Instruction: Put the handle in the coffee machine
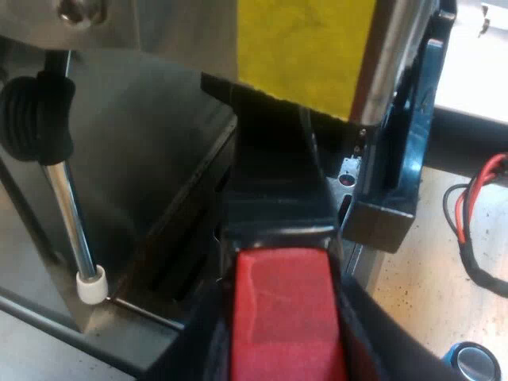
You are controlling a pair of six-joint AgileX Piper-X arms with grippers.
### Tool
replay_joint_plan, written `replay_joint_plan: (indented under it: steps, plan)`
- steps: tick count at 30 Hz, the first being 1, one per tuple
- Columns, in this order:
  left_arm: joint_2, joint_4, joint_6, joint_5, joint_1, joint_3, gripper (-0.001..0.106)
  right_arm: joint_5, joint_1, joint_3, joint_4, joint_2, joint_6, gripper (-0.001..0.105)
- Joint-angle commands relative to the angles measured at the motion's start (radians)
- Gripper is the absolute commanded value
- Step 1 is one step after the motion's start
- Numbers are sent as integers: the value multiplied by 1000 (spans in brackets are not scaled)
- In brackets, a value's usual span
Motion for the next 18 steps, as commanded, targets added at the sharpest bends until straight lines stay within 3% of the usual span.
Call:
replay_joint_plan:
  steps: [1,5,12,15,17,18]
  plan:
    - [-21,9,2,190,2,-17,0,2,-6,-18,-56,-8,-14,32]
    - [-21,9,2,175,2,-17,0,49,-6,-18,-126,-8,-67,32]
    - [-21,12,4,148,2,-17,2,72,-6,-18,-224,-10,-76,26]
    - [-21,11,4,133,2,-17,21,87,-6,-19,-264,-10,-104,26]
    - [-21,16,4,134,2,-17,48,87,-6,-19,-283,-10,-118,26]
    - [-21,17,4,134,2,-17,54,87,-6,-19,-283,-10,-118,26]
